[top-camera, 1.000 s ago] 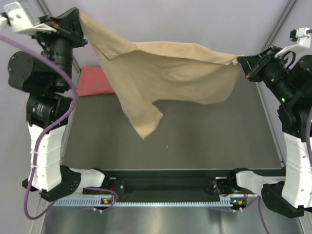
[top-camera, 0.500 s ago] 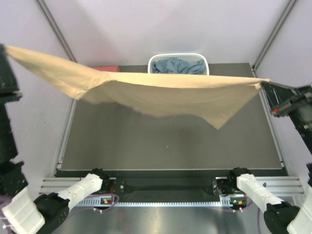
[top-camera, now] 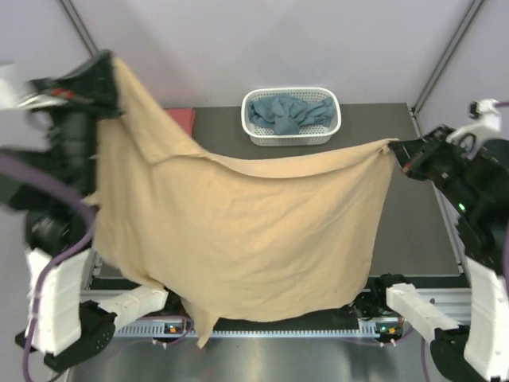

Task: Fold and stack the t-shirts
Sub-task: Flatten the tshirt out

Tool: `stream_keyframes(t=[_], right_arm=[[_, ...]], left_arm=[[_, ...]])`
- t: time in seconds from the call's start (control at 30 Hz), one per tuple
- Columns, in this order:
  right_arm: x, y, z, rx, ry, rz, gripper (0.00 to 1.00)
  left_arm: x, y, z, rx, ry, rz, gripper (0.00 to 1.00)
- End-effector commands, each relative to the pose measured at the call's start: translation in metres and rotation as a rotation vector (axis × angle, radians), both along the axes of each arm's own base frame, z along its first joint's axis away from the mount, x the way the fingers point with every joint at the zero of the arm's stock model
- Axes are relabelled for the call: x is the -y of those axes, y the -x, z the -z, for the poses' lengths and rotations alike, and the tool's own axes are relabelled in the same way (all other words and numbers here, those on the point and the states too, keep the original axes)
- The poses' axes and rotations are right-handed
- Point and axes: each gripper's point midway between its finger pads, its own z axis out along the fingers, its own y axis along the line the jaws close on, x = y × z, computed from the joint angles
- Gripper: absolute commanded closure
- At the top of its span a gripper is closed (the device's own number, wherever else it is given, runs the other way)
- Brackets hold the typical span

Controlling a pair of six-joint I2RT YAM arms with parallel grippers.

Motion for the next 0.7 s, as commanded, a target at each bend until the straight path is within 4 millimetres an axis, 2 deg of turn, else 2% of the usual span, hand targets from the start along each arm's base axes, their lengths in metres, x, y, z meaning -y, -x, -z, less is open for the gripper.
stream_keyframes(t=[0.0,0.07,0.1,0.13,0.17,0.2,0.23,0.27,0.3,0.33,0.37,0.4,0.43,0.47,0.5,0.53,0.57,0.6,0.63,0.67], right_arm=[[0.01,-0.064,0.04,-0.107,0.037,0.103,1.0],[0.02,-0.092,0.075,-0.165,0.092,0.165,1.0],[0.026,-0.107,0.094,-0.2,0.115,0.203,1.0],[0.027,-0.118,0.105,-0.205,0.128,0.211,1.0],[0.029,-0.127,0.138,-0.255,0.144,0.22,1.0],[0.034,-0.146,0.145,-0.223,0.144,0.25,1.0],[0.037,-0.154,0.159,-0.232,0.153,0.26,1.0],[0.042,-0.16,0.188,-0.28,0.166,0.268,1.0],[0.048,-0.177,0.194,-0.257,0.158,0.283,1.0],[0.053,-0.184,0.205,-0.266,0.171,0.286,1.0],[0.058,-0.192,0.216,-0.281,0.178,0.293,1.0],[0.069,-0.203,0.235,-0.329,0.187,0.312,1.0],[0.065,-0.211,0.238,-0.323,0.187,0.287,1.0],[0.086,-0.218,0.24,-0.327,0.177,0.328,1.0],[0.087,-0.227,0.257,-0.363,0.175,0.31,1.0],[0.09,-0.231,0.265,-0.389,0.171,0.303,1.0],[0.093,-0.24,0.26,-0.383,0.168,0.301,1.0],[0.097,-0.245,0.266,-0.398,0.17,0.301,1.0],[0.093,-0.252,0.284,-0.441,0.172,0.263,1.0],[0.093,-0.257,0.281,-0.451,0.17,0.25,1.0]], left_arm=[[0.051,-0.106,0.09,-0.255,-0.126,-0.016,1.0],[0.071,-0.151,0.145,-0.383,-0.193,-0.029,1.0],[0.078,-0.163,0.162,-0.409,-0.226,-0.03,1.0],[0.089,-0.186,0.183,-0.433,-0.244,-0.026,1.0],[0.096,-0.202,0.215,-0.484,-0.282,-0.025,1.0],[0.095,-0.216,0.233,-0.514,-0.287,-0.037,1.0],[0.101,-0.241,0.268,-0.582,-0.309,-0.039,1.0],[0.101,-0.255,0.288,-0.612,-0.317,-0.033,1.0],[0.101,-0.267,0.305,-0.641,-0.329,-0.042,1.0],[0.104,-0.287,0.34,-0.701,-0.352,-0.047,1.0],[0.104,-0.298,0.355,-0.725,-0.33,-0.042,1.0],[0.095,-0.308,0.37,-0.758,-0.323,-0.046,1.0],[0.096,-0.322,0.39,-0.776,-0.313,-0.042,1.0],[0.094,-0.33,0.393,-0.778,-0.297,-0.04,1.0],[0.093,-0.336,0.401,-0.798,-0.298,-0.044,1.0],[0.095,-0.345,0.418,-0.832,-0.302,-0.047,1.0],[0.097,-0.35,0.411,-0.818,-0.293,-0.042,1.0],[0.1,-0.353,0.414,-0.824,-0.294,-0.033,1.0],[0.101,-0.358,0.423,-0.837,-0.297,-0.033,1.0],[0.102,-0.362,0.419,-0.83,-0.284,-0.033,1.0]])
